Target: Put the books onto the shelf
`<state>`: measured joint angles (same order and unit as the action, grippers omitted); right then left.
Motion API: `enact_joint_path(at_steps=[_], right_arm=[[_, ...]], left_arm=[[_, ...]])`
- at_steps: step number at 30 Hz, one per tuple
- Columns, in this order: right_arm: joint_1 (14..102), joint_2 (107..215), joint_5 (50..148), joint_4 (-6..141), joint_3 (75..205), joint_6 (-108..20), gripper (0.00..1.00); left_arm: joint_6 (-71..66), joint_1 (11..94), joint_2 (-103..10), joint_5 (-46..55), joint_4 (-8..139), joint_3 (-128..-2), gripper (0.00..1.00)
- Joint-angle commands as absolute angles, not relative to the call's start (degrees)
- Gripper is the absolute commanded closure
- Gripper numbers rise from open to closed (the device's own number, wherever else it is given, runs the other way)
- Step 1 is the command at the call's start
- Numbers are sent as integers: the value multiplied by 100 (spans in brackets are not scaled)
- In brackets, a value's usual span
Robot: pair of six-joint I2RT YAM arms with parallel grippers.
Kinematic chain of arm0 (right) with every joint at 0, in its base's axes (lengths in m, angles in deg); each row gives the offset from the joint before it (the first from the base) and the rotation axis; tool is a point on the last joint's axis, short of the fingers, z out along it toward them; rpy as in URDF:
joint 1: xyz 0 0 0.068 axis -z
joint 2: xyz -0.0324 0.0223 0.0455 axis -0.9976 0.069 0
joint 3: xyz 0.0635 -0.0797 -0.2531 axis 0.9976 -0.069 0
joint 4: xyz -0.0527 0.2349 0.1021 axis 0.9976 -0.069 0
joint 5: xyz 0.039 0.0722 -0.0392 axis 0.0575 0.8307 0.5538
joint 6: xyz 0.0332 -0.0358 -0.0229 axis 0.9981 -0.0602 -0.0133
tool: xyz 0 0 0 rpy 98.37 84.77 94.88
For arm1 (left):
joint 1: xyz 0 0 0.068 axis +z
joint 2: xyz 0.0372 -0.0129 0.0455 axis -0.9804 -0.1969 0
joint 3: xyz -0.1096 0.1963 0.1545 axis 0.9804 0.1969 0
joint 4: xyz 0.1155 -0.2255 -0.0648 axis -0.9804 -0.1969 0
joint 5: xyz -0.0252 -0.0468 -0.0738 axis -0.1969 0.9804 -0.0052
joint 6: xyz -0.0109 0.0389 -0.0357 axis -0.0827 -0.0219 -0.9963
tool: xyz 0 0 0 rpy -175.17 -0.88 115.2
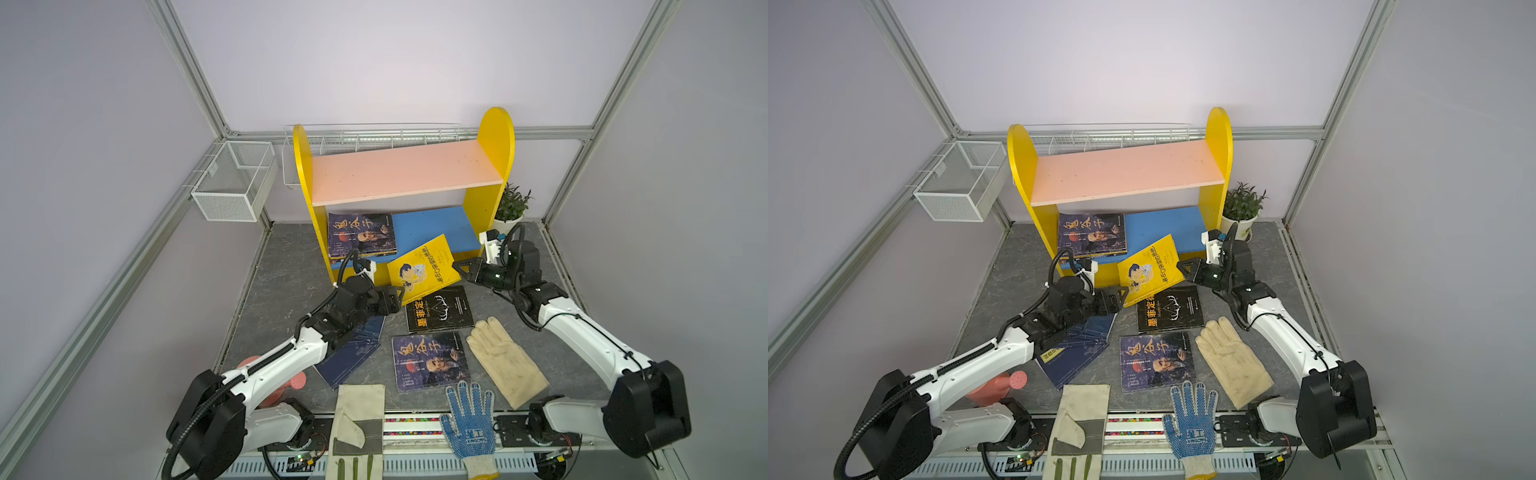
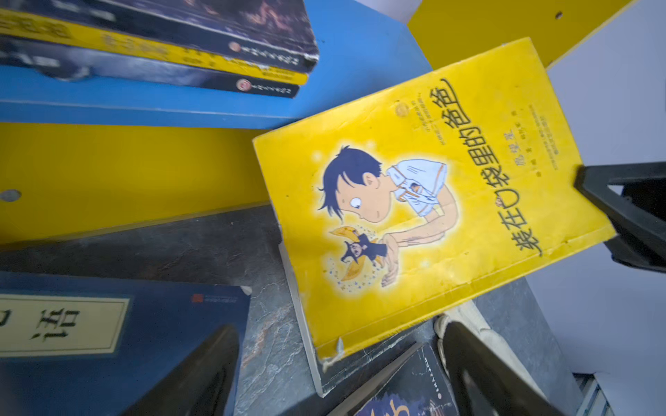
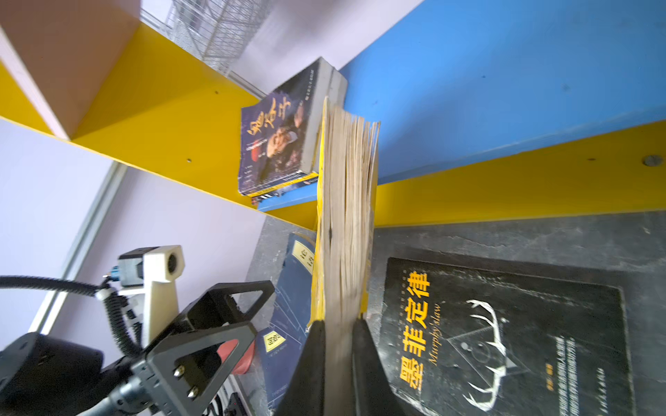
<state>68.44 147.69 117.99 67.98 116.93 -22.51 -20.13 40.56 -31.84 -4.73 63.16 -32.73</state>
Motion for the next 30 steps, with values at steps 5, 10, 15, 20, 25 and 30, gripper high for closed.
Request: enact_joint_path(at_steps=[5,10,15,20,25,30], right_arm=[[6890,14458,12408,7786,12147,-1572,94],[6897,14522,12531,8277,12357,-1096,94],[6828,14850,12091,8902,12470,-660,94],[6495,15594,11237,9518,12823,-447,94],[6270,16512,10591,9887,13305,-72,94],[6166,16479,10451,9293,13296,-497,94]], left_arm=[[-2971,4388,-2093,-1634,6063,-2707,10],[-3632,4410,-1590,-2906,5078,-2442,9],[-4700,4487,-1215,-3754,4008,-2119,9],[-4956,4551,-991,-3803,3807,-1937,9],[-4998,4562,-906,-3856,3629,-1947,9],[-4948,4564,-775,-3767,3623,-1883,9]])
